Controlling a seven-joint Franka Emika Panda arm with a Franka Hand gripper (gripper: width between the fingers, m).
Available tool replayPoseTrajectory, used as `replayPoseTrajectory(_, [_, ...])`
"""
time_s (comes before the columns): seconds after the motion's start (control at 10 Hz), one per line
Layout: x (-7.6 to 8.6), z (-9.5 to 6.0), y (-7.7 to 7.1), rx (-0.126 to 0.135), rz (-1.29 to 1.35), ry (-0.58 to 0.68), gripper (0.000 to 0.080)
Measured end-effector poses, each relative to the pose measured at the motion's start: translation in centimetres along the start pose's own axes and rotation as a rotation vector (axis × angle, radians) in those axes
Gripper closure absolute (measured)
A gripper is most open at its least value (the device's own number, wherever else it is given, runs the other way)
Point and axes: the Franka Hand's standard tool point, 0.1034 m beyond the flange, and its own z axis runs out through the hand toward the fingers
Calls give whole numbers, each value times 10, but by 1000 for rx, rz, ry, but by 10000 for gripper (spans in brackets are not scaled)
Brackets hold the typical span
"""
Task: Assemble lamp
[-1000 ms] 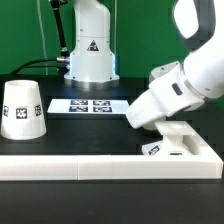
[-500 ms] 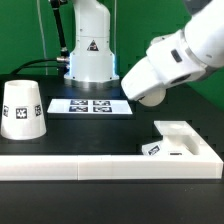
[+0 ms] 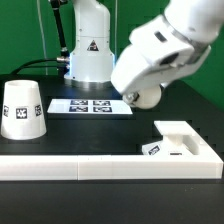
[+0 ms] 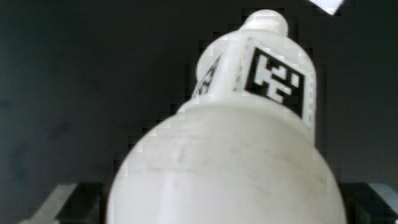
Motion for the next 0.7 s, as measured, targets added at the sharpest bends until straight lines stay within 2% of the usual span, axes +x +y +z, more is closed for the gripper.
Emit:
replayPoseTrajectory(0.2, [-1,-37,14,-44,29,129,220])
replayPoseTrajectory(0.3, [3,-38,14,-66,23,207,220])
replayPoseTrajectory(0.4, [2,-34,17,-73,24,267,220])
replayPoseTrajectory(0.7, [4,-37,27,-112,27,469,220])
